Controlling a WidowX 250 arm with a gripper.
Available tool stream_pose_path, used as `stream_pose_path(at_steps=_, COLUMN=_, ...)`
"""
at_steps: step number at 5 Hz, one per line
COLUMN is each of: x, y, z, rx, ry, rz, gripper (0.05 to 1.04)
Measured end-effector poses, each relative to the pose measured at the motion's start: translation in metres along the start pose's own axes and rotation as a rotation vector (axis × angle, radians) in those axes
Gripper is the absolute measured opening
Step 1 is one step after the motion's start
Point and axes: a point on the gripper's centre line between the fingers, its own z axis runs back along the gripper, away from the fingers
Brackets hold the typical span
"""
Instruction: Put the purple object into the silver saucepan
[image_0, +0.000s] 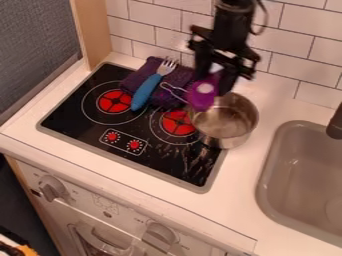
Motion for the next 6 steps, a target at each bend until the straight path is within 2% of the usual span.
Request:
stream_pose_path(at_steps=1, x=0.013, y=-0.008, z=-0.011, rx=-0.003, ry=0.018, rz=-0.052, gripper=0.543)
stream_pose_path(at_steps=2, x=0.010, y=-0.008, z=-0.018, rx=0.013, ry=0.033, rz=-0.055, gripper=0.625)
stream_pose_path(at_steps=3, x=0.000, y=-0.007, z=-0.027, rx=0.034, ry=0.072, rz=-0.051, gripper=0.891)
stream_pose_path(at_steps=4, x=-0.009, y=-0.006, z=-0.037, rx=0.051, ry=0.104, rz=-0.054, gripper=1.012)
stream_pose_path(at_steps=5, x=-0.024, y=-0.008, z=-0.027, rx=0.081, ry=0.074, rz=-0.020, gripper=1.008)
stream_pose_path(at_steps=6, x=-0.047, y=-0.007, z=0.006, rx=0.101, ry=-0.008, rz=0.070, gripper=1.001)
